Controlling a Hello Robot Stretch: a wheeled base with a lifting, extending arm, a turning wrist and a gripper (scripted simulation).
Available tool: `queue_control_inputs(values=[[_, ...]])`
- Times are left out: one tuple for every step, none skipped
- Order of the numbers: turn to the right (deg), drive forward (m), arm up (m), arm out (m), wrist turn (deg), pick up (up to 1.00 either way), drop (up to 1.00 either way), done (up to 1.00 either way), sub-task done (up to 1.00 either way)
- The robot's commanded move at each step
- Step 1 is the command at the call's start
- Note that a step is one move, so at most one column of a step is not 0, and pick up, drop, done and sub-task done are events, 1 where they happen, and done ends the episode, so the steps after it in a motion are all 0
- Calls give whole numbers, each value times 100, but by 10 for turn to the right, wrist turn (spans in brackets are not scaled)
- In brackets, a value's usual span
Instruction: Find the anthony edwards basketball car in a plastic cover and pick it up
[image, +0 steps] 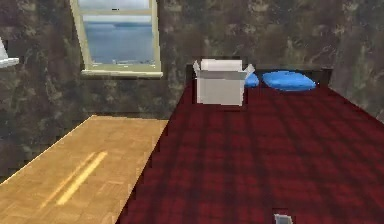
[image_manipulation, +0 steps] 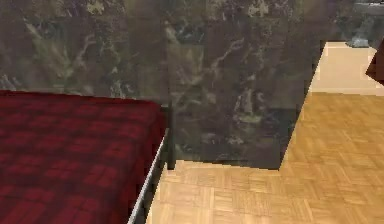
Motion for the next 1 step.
queue_control_inputs(values=[[-450,0,0,0,0,0,0,0,0]])
